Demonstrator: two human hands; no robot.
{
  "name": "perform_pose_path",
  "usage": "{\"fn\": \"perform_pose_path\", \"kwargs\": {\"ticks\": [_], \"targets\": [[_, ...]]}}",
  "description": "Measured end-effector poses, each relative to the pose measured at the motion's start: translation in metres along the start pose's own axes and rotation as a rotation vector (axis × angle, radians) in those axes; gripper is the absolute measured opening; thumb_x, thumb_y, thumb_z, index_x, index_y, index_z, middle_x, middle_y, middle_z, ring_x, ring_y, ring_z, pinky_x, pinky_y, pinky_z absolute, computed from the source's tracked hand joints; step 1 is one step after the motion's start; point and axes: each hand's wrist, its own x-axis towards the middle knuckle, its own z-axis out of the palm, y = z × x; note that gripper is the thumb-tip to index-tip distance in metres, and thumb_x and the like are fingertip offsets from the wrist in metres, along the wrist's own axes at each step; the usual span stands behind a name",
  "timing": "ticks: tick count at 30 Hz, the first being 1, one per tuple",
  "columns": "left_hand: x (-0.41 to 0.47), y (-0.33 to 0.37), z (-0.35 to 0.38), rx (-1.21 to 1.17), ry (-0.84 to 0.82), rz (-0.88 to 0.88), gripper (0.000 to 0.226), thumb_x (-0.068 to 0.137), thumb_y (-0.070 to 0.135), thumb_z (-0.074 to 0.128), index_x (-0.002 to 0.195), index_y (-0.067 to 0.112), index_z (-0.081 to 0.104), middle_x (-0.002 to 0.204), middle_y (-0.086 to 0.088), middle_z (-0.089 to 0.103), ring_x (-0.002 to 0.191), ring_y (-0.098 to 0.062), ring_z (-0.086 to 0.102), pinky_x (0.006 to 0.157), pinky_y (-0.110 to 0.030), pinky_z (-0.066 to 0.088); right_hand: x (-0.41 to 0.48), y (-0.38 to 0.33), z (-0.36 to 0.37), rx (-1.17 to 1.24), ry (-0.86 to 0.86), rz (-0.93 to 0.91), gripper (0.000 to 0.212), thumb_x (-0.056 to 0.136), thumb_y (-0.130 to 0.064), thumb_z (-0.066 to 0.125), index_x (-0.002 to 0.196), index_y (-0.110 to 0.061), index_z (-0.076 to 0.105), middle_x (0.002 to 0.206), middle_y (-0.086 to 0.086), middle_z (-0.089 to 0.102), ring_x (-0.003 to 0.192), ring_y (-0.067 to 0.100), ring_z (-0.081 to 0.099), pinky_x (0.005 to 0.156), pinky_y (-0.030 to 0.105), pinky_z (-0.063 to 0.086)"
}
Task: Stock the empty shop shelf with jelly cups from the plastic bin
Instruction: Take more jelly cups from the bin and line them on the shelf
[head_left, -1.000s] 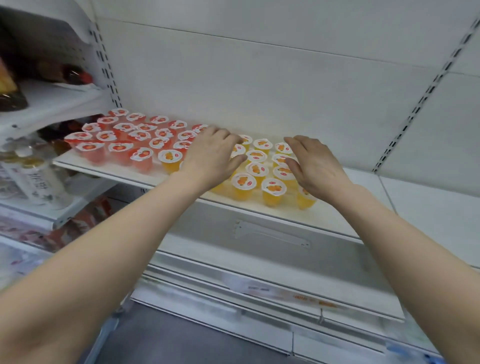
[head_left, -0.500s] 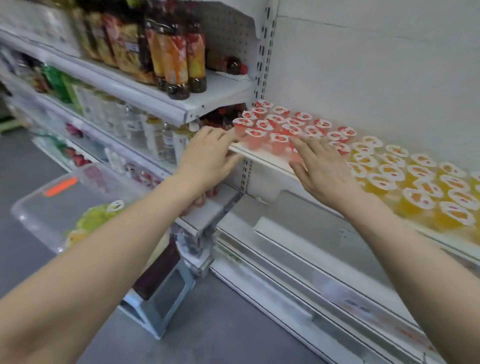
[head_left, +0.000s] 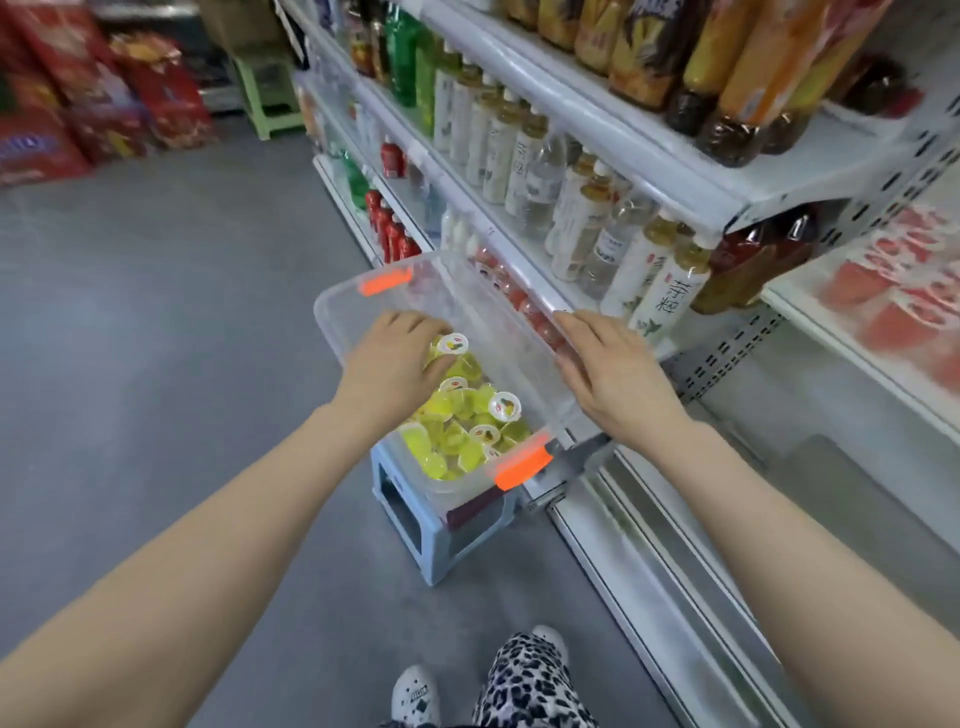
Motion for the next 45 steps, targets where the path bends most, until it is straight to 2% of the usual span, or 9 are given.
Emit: {"fn": "perform_pose_path", "kwargs": {"ticks": [7,11,20,24,30,34,38,40,45], "targets": [[-0.028,-0.069,0.016,0.011,-0.011,-0.34,0.033,0.092,0.028,0.061,0.122,0.015,0.063,0.118,-0.005,0.063,0.114,-0.03,0.049,0.096,-0.036,0.039,0.069,-0.023,0.086,0.137,-0.2,-0.211,0.049,0.097,-0.034,0.044,0.139,-0.008,0.049,0.132,0.012,0.057,0.119,0.032,0.053,0.102,0.042,0.041],[-0.019,-0.082,0.03,0.015,-0.013,-0.457,0.033,0.092,0.028,0.06,0.121,0.014,0.063,0.116,-0.006,0.062,0.111,-0.032,0.05,0.094,-0.038,0.042,0.104,-0.025,0.137,0.187,-0.356,-0.318,0.048,0.094,-0.023,0.06,0.139,-0.01,0.05,0.135,0.012,0.056,0.122,0.033,0.052,0.102,0.043,0.042],[0.015,-0.101,0.077,0.071,0.065,-0.548,0.033,0.084,0.018,0.071,0.116,0.012,0.066,0.108,-0.007,0.064,0.104,-0.032,0.055,0.091,-0.038,0.047,0.149,-0.036,0.248,0.15,-0.672,-0.62,0.056,0.088,-0.011,0.062,0.142,-0.017,0.048,0.146,0.004,0.047,0.132,0.029,0.042,0.108,0.038,0.034],[0.009,-0.111,0.086,0.172,0.131,-0.453,0.031,0.087,0.024,0.055,0.11,0.008,0.069,0.102,-0.008,0.064,0.099,-0.028,0.053,0.093,-0.032,0.04,0.149,-0.047,0.281,0.097,-0.697,-0.752,0.059,0.084,-0.001,0.055,0.139,-0.02,0.048,0.139,0.001,0.051,0.128,0.026,0.044,0.106,0.039,0.038],[0.009,-0.114,0.088,0.219,0.091,-0.428,0.033,0.086,0.025,0.052,0.11,0.009,0.069,0.104,-0.008,0.064,0.099,-0.029,0.055,0.093,-0.032,0.04,0.157,-0.053,0.286,0.031,-0.72,-0.7,0.046,0.085,-0.017,0.062,0.129,-0.018,0.048,0.127,0.003,0.049,0.12,0.027,0.048,0.102,0.039,0.037],[0.02,-0.116,0.086,0.278,0.09,-0.444,0.034,0.072,0.005,0.075,0.105,0.012,0.07,0.097,-0.006,0.065,0.089,-0.03,0.058,0.085,-0.033,0.044,0.179,-0.022,0.262,0.096,-0.67,-0.49,0.057,0.084,-0.032,0.066,0.135,-0.015,0.047,0.131,0.007,0.051,0.121,0.028,0.046,0.102,0.039,0.037],[0.053,-0.108,0.097,0.27,0.05,-0.492,0.037,0.064,-0.008,0.069,0.095,0.012,0.071,0.093,-0.007,0.065,0.09,-0.033,0.058,0.074,-0.037,0.051,0.202,0.002,0.241,0.146,-0.563,-0.37,0.065,0.084,-0.028,0.066,0.142,-0.014,0.04,0.134,0.013,0.049,0.119,0.034,0.048,0.101,0.044,0.04],[0.07,-0.103,0.112,0.212,-0.039,-0.535,0.042,0.06,-0.01,0.071,0.097,0.01,0.07,0.098,-0.009,0.064,0.093,-0.033,0.057,0.071,-0.039,0.054,0.211,0.007,0.239,0.152,-0.483,-0.368,0.06,0.084,-0.026,0.065,0.139,-0.014,0.043,0.129,0.013,0.051,0.112,0.035,0.052,0.096,0.045,0.043],[0.081,-0.109,0.164,0.158,-0.511,-0.79,0.053,0.082,0.003,0.062,0.132,0.012,0.047,0.135,-0.01,0.043,0.125,-0.031,0.038,0.097,-0.039,0.044,0.225,0.004,0.247,0.238,-0.436,-0.304,0.041,0.087,-0.019,0.063,0.124,-0.012,0.049,0.116,0.014,0.056,0.099,0.035,0.056,0.087,0.045,0.046]]}}
